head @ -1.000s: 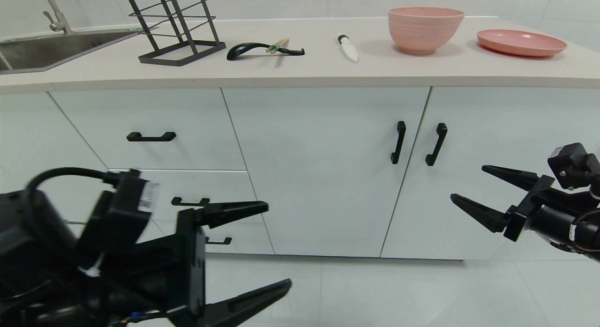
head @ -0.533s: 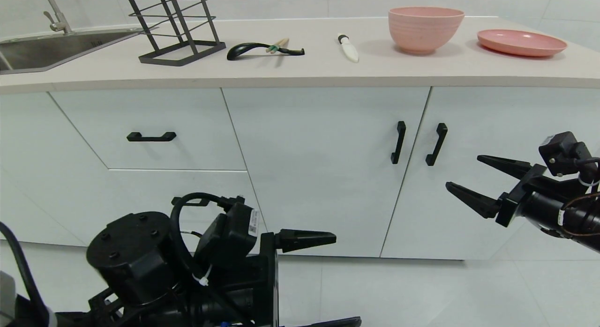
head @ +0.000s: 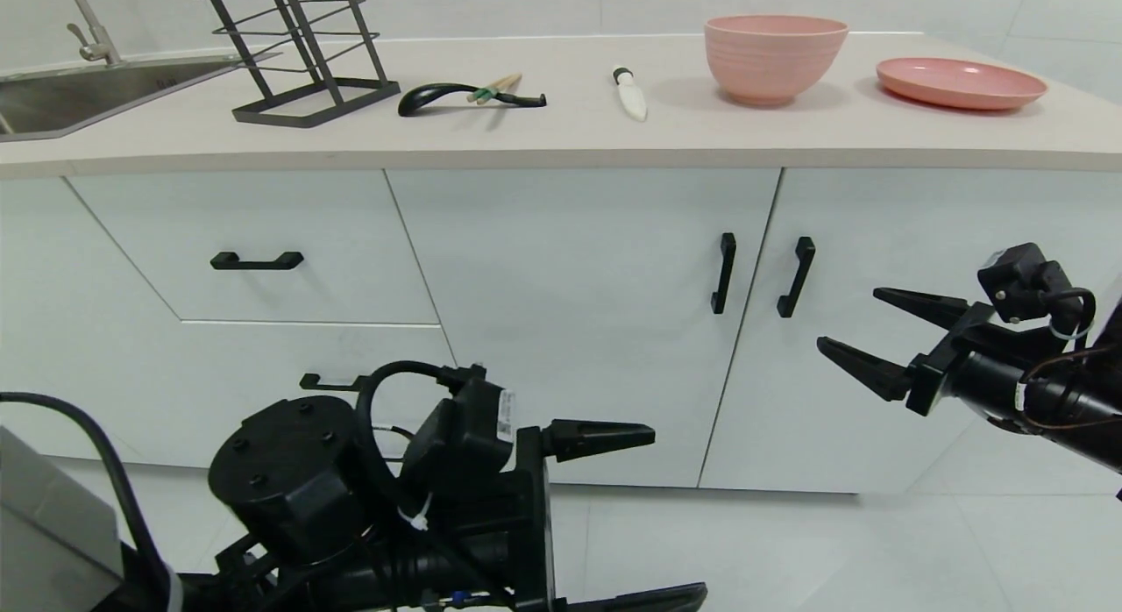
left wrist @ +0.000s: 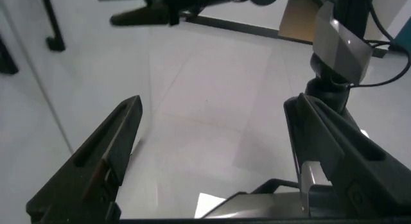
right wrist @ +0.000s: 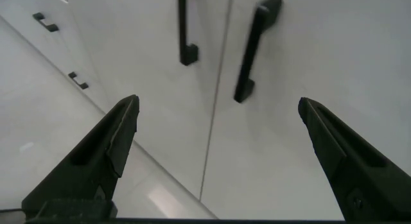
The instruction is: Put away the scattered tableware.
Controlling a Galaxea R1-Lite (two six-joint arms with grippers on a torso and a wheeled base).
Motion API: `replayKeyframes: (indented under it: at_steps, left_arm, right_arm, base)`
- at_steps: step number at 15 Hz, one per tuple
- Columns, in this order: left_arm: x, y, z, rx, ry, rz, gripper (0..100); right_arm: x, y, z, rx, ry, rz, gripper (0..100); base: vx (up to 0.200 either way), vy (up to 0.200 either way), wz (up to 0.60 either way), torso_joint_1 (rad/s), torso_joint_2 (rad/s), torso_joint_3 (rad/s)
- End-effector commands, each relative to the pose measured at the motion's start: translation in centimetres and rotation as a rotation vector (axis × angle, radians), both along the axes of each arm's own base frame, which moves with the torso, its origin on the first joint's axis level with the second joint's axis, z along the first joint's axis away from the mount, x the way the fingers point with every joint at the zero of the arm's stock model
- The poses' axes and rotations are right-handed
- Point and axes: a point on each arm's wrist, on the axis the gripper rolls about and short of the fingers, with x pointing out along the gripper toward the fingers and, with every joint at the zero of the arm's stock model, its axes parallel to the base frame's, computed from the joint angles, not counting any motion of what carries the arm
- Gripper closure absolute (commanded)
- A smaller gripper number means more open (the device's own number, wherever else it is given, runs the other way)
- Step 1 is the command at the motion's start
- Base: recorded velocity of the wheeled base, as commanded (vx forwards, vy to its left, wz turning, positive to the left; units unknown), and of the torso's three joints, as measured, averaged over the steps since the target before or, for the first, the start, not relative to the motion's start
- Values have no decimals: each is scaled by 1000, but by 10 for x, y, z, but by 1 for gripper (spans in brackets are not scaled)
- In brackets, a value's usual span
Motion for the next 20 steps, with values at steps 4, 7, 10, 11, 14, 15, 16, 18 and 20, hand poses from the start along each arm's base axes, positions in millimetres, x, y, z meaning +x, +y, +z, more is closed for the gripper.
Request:
replayKeyframes:
  at_steps: [4, 7, 10, 11, 14, 15, 16, 18, 20]
  left_arm:
    - [-6, -15, -17, 19, 124, -37, 0]
    - [15, -34, -16, -15, 60, -32, 0]
    - [39, -65, 8, -123, -96, -45, 0]
    - [48, -74, 17, -149, -122, -46, 0]
    - [63, -87, 34, -179, -154, -42, 0]
    - [67, -88, 35, -176, -151, -36, 0]
    - [72, -88, 33, -166, -146, -26, 0]
    - [78, -86, 31, -162, -146, -12, 0]
    - [107, -79, 35, -111, -217, 62, 0]
  right_arm:
    - [7, 1, -6, -4, 19, 0, 0]
    - [19, 2, -3, -2, 0, 1, 0]
    - [25, 4, 1, -1, -21, 44, 0]
    - [27, 4, 2, -1, -27, 58, 0]
    - [39, 6, -1, -3, -26, 101, 0]
    - [43, 7, -2, -4, -24, 116, 0]
    - [45, 7, -5, -5, -18, 121, 0]
    - [46, 8, -7, -6, -16, 135, 0]
    - [51, 9, -8, -17, -30, 162, 0]
  base:
    - [-100, 0, 0, 2, 1, 2]
    - [0, 0, 0, 0, 0, 0]
    - [0, 0, 0, 0, 0, 0]
    - [0, 0, 0, 0, 0, 0]
    - [0, 0, 0, 0, 0, 0]
    - [0, 0, 0, 0, 0, 0]
    - [0, 0, 0, 0, 0, 0]
    - [0, 0, 0, 0, 0, 0]
    - [0, 0, 0, 0, 0, 0]
